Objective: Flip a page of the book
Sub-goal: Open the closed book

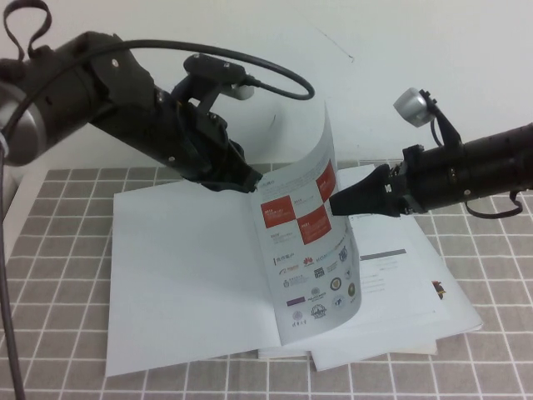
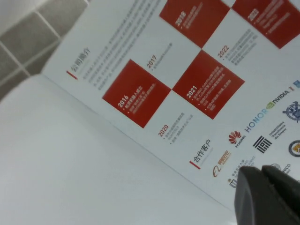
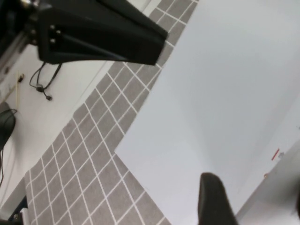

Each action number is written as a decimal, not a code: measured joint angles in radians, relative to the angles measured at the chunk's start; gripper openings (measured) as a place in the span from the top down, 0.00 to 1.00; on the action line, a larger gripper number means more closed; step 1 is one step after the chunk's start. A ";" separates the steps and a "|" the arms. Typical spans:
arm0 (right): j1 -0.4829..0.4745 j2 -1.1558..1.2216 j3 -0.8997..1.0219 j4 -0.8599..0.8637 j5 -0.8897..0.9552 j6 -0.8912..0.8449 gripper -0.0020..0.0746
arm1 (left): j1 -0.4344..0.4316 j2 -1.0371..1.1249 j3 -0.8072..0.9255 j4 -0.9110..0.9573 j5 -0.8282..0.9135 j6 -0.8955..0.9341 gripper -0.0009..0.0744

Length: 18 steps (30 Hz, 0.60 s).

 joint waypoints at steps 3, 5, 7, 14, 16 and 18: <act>0.000 0.000 -0.020 0.000 0.007 0.006 0.51 | -0.002 -0.047 0.000 0.048 0.002 0.000 0.99; 0.000 0.000 -0.023 0.000 0.008 0.008 0.51 | -0.002 -0.081 0.000 0.095 0.002 -0.008 0.99; 0.000 0.000 -0.023 0.000 0.008 0.010 0.51 | -0.002 -0.116 0.000 0.158 -0.006 -0.041 0.99; 0.000 0.000 -0.024 0.002 0.009 0.023 0.51 | -0.044 -0.257 0.004 0.410 -0.003 -0.200 0.99; 0.000 0.000 -0.024 0.004 0.009 0.024 0.51 | -0.076 -0.304 0.019 0.413 -0.003 -0.205 0.99; 0.000 0.000 -0.024 0.011 0.009 0.027 0.51 | -0.137 -0.351 0.043 0.404 -0.016 -0.209 0.99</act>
